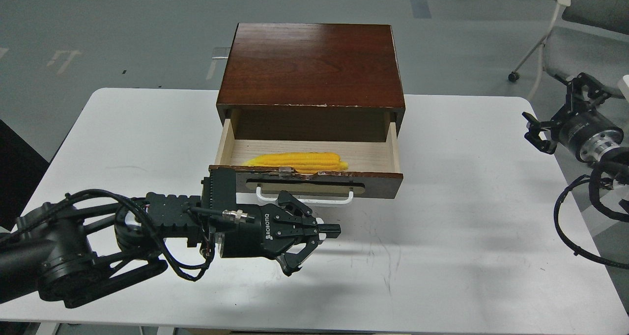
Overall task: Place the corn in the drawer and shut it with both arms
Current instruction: 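Position the left gripper against the drawer front near the white handle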
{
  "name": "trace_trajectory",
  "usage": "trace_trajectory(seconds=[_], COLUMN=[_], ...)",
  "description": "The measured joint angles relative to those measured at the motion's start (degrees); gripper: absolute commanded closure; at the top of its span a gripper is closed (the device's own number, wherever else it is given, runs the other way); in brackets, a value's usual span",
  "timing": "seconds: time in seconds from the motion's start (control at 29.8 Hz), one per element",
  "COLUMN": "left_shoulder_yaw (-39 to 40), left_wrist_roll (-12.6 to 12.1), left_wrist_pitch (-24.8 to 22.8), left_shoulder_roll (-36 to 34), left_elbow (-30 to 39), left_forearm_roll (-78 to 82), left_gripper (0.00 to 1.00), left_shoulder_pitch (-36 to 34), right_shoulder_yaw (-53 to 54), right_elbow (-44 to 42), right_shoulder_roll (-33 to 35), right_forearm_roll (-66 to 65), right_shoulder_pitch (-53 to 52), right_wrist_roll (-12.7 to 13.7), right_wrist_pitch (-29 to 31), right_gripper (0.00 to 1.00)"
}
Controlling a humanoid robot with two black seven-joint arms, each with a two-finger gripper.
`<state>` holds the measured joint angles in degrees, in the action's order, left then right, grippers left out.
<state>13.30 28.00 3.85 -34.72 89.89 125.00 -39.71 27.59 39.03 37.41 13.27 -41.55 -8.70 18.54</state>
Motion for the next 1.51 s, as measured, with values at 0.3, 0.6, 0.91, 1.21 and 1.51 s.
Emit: trace_trajectory(seconds=[0.3, 0.6, 0.91, 1.21, 1.51], left_shoulder_yaw=[0.94, 1.96, 1.99, 2.79, 2.97], left_wrist_roll=[0.00, 0.02, -0.18, -0.74, -0.52], left_wrist_pitch=[-0.33, 2.76, 5.20, 5.38, 6.74], left_shoulder_roll=[0.03, -3.12, -5.34, -6.30, -7.89], left_elbow=[-2.63, -4.72, -4.75, -4.61, -4.47], left_forearm_roll=[0.00, -0.01, -0.01, -0.01, -0.01], left_gripper=[1.00, 1.00, 1.00, 1.00, 1.00], left_shoulder_pitch=[2.48, 3.27, 4.19, 4.42, 4.46], right_shoulder_yaw=[-0.09, -0.09, -0.18, -0.18, -0.26], right_elbow=[0.00, -0.03, -0.02, 0.04, 0.08], right_shoulder_roll=[0.00, 0.02, 0.04, 0.04, 0.04], right_forearm_roll=[0.00, 0.00, 0.00, 0.00, -0.15], right_shoulder_pitch=[0.07, 0.18, 0.94, 1.21, 1.42], right_wrist_roll=[0.00, 0.00, 0.00, 0.00, 0.00], right_wrist_pitch=[0.00, 0.00, 0.00, 0.05, 0.10], right_gripper=[0.05, 0.05, 0.05, 0.05, 0.05])
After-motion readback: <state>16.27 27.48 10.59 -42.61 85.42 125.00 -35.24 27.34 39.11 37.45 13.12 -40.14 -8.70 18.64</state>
